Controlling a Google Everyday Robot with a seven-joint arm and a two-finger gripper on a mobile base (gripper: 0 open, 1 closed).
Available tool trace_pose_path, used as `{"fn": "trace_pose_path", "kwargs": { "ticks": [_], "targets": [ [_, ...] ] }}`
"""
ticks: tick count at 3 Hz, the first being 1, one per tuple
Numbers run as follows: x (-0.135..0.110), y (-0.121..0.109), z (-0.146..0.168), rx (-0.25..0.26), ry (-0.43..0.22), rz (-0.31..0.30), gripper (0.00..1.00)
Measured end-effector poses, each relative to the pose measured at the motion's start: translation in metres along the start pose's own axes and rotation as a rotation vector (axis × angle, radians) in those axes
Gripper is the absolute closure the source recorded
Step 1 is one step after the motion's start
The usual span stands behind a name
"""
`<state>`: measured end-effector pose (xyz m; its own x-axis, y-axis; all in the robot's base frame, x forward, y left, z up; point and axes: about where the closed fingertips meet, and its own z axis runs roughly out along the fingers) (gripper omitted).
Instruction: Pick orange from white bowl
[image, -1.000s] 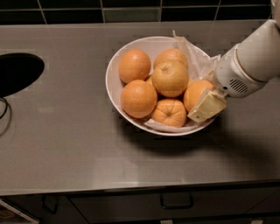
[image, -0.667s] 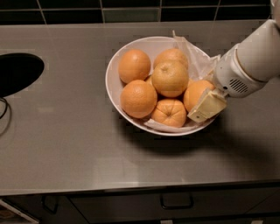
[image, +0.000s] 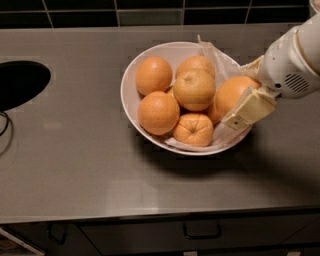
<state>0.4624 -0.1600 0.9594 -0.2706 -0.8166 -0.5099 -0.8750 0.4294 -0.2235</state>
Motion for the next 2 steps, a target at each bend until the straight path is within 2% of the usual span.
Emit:
{"fn": "trace_pose_path", "kwargs": {
  "ticks": [2],
  "targets": [
    [-0.014, -0.001, -0.061, 0.104, -0.062, -0.028, 1.00]
  ]
}}
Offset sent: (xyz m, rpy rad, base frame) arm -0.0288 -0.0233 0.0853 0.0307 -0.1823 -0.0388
